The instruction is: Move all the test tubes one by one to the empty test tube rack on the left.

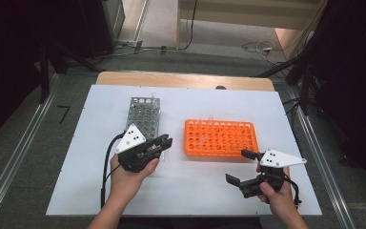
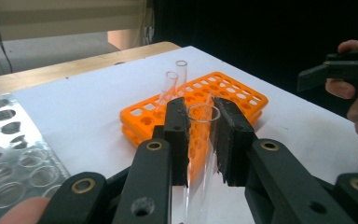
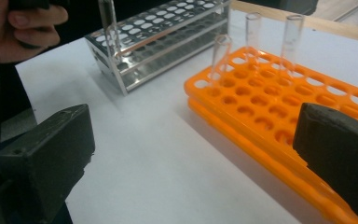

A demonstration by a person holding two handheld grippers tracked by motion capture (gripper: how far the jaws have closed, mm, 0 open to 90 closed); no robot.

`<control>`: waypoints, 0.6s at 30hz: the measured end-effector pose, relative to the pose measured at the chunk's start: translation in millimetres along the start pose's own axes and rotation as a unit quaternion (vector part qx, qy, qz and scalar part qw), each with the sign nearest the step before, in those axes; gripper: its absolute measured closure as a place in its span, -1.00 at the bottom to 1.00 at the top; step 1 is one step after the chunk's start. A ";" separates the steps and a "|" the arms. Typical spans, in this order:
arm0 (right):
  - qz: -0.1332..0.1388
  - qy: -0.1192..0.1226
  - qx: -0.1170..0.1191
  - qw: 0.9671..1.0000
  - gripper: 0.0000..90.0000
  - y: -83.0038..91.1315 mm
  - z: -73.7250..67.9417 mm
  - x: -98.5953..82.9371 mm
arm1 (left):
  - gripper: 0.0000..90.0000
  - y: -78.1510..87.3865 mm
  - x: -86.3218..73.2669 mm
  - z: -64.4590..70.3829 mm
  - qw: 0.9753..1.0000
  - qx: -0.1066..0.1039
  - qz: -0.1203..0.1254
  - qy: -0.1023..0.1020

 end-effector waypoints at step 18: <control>-0.010 -0.024 -0.035 0.999 -1.00 30.6 18.1 -27.2 | 0.69 -11.2 23.3 -29.2 1.000 0.023 0.007 0.004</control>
Point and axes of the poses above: each handheld gripper's, and its own axes: y roughly backward along the jaws, x roughly out of its top, z roughly to its right, the point moved 5 cm from there along -y, roughly forward along the jaws, and after that the axes turned 11 degrees about x, right-handed, at the moved point
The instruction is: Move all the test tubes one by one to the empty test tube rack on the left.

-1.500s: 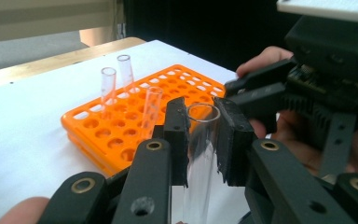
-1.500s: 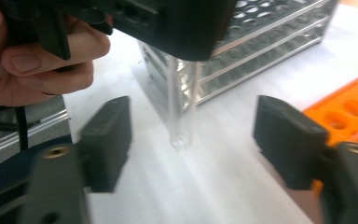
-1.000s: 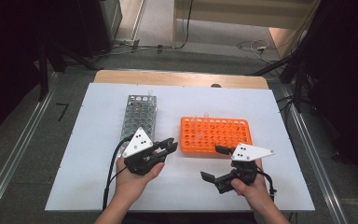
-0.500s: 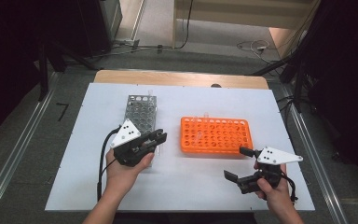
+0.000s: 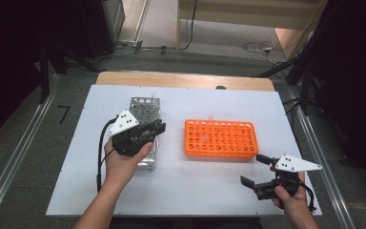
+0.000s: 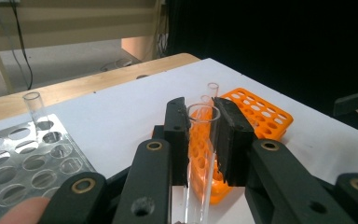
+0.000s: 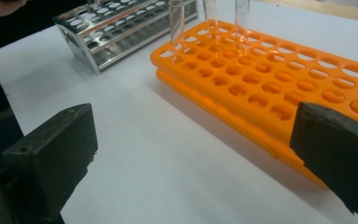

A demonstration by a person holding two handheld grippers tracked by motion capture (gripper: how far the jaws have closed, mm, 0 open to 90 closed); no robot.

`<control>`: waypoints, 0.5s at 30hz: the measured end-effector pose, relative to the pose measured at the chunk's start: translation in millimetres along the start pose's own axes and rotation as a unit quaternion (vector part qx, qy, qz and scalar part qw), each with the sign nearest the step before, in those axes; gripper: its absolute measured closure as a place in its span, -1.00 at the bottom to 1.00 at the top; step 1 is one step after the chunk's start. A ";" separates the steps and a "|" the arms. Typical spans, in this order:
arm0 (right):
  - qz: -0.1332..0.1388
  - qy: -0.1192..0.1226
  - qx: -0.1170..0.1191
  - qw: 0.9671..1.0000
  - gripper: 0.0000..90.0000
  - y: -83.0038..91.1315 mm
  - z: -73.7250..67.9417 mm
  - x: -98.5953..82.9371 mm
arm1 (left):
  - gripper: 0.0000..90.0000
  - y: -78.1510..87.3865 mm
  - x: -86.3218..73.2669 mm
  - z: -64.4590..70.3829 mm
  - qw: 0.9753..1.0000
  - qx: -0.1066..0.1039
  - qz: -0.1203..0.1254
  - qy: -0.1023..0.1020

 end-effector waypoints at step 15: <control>0.012 -0.008 -0.029 0.999 -0.98 8.9 11.8 -3.9 | 0.69 -30.0 19.2 -38.1 0.999 0.036 0.000 0.016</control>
Point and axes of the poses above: each handheld gripper's, and its own axes: y roughly backward along the jaws, x roughly out of its top, z roughly to its right, the point moved 5 cm from there along -y, roughly forward along the jaws, and after that the axes turned 11 degrees about x, right-handed, at the moved point
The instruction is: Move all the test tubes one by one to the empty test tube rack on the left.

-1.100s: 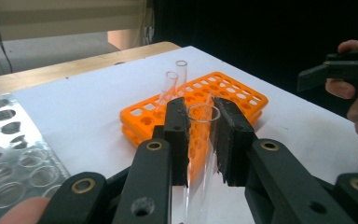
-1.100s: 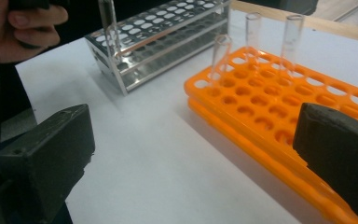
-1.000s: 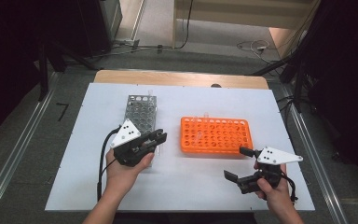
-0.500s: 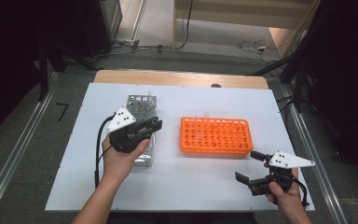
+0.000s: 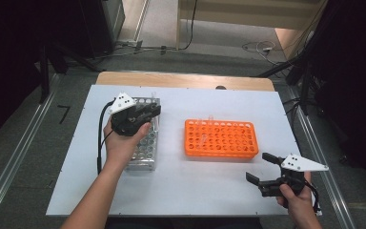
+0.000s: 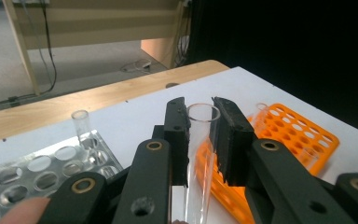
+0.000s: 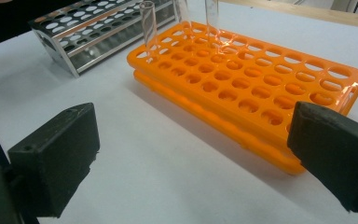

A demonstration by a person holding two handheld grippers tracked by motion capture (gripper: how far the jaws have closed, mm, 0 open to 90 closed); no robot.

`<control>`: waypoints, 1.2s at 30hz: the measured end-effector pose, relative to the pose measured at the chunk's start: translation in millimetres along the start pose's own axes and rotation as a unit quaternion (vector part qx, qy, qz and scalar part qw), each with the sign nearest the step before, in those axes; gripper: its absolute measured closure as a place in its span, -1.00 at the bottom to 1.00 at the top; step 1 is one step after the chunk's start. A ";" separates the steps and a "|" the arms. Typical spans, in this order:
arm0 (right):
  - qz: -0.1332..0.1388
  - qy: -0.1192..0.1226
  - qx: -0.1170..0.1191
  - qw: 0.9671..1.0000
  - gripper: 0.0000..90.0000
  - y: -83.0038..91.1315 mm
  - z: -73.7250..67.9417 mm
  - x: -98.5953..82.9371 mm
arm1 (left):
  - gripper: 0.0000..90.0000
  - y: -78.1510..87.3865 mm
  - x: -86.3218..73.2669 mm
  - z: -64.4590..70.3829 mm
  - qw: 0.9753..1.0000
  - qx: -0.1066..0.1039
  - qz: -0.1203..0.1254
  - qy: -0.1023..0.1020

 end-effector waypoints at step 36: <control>0.000 0.000 0.004 1.000 -0.96 -2.4 3.1 -2.5 | 0.68 -51.0 18.7 -37.0 0.997 0.055 0.027 0.035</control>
Point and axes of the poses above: each handheld gripper's, and its own axes: y roughly backward along the jaws, x roughly out of its top, z roughly to its right, the point moved 5 cm from there along -y, roughly forward along the jaws, and after that the axes turned 11 degrees about x, right-handed, at the moved point
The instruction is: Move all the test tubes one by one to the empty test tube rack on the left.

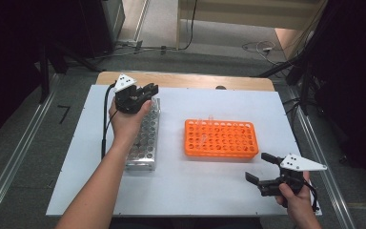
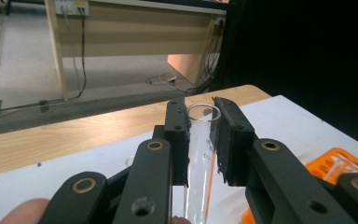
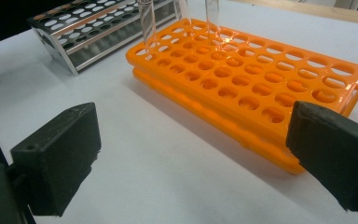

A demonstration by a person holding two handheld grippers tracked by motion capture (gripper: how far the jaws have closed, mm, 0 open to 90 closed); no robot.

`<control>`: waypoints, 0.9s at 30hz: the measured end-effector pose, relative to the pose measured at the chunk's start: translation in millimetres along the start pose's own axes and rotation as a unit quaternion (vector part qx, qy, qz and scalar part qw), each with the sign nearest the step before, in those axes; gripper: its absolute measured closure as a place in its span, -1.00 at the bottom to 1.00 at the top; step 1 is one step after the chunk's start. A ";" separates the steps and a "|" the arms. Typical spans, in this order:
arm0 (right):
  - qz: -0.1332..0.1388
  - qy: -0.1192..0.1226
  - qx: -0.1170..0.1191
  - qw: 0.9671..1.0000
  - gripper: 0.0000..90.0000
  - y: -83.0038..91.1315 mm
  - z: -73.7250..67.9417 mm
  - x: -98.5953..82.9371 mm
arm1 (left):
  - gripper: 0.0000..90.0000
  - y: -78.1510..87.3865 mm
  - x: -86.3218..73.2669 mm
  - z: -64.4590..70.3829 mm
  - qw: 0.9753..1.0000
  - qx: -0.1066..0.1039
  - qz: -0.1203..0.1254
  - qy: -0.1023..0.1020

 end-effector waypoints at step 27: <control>-0.002 -0.002 -0.004 1.000 -0.95 -0.7 3.1 -1.8 | 0.68 -31.6 -14.9 -11.4 0.998 0.066 0.002 -0.014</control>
Point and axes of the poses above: each handheld gripper's, and its own axes: y roughly backward along the jaws, x roughly out of its top, z roughly to its right, the point moved 5 cm from there along -y, roughly forward along the jaws, and after that the axes turned 11 degrees about x, right-handed, at the moved point
